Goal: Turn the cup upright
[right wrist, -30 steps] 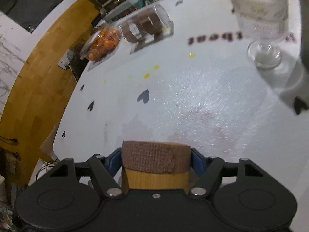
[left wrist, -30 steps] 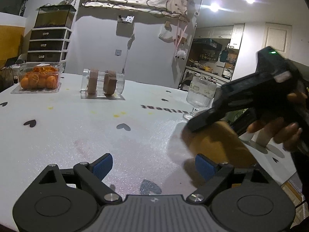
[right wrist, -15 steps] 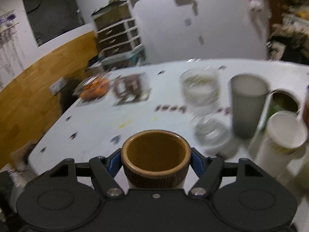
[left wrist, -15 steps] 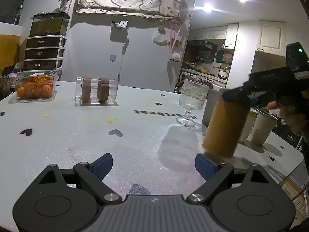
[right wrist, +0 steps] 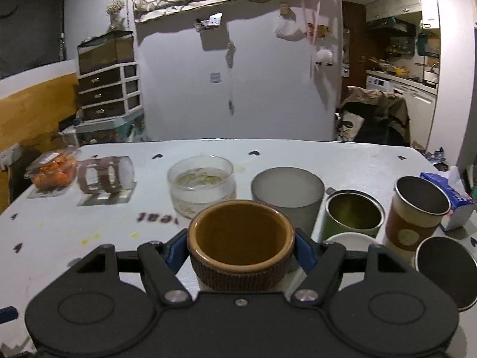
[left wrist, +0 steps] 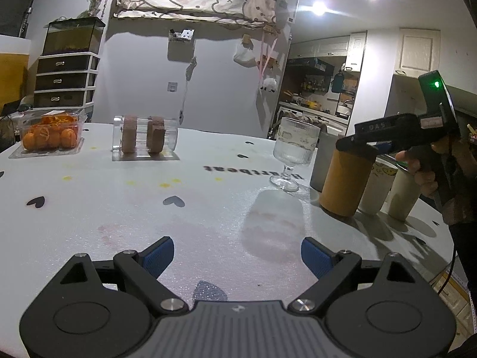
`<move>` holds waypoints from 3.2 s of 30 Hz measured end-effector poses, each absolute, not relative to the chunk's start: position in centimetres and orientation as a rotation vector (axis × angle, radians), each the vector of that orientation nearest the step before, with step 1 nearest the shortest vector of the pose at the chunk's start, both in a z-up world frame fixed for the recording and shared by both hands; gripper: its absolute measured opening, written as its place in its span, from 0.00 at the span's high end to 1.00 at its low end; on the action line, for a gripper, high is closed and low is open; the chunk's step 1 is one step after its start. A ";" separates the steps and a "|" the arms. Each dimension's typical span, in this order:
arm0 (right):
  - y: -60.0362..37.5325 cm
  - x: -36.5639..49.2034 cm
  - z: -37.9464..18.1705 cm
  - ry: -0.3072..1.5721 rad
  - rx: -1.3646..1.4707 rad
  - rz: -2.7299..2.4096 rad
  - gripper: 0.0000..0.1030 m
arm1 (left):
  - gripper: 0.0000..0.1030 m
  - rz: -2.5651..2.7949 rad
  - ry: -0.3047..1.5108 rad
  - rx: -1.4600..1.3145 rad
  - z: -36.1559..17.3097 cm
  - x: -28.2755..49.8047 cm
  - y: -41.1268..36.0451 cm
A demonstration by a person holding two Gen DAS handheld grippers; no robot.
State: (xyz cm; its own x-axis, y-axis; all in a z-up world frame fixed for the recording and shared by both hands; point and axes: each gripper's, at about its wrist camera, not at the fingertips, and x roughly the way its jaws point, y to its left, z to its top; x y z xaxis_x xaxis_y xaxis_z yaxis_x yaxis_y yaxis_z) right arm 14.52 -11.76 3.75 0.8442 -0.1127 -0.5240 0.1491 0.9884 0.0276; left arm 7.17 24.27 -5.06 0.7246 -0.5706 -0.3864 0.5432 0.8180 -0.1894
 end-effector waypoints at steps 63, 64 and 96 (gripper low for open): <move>-4.0 -6.2 -2.7 0.147 -0.010 -0.310 0.00 | 0.00 -0.554 0.270 0.024 -3.3 3.3 21.0; -4.0 -6.2 -2.7 0.147 -0.009 -0.310 0.00 | 0.00 -0.553 0.269 0.025 -3.2 3.3 21.0; -4.4 -6.4 -2.7 0.148 -0.001 -0.312 0.00 | 0.00 -0.541 0.265 0.024 -3.2 3.4 21.3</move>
State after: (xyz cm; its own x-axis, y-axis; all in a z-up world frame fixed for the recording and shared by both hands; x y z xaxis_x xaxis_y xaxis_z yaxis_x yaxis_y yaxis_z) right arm -6.35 -4.36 -2.73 0.9410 -0.3058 -0.1446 0.3057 0.9518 -0.0235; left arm 3.35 21.35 -3.16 0.8243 -0.5054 -0.2552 0.5117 0.8579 -0.0464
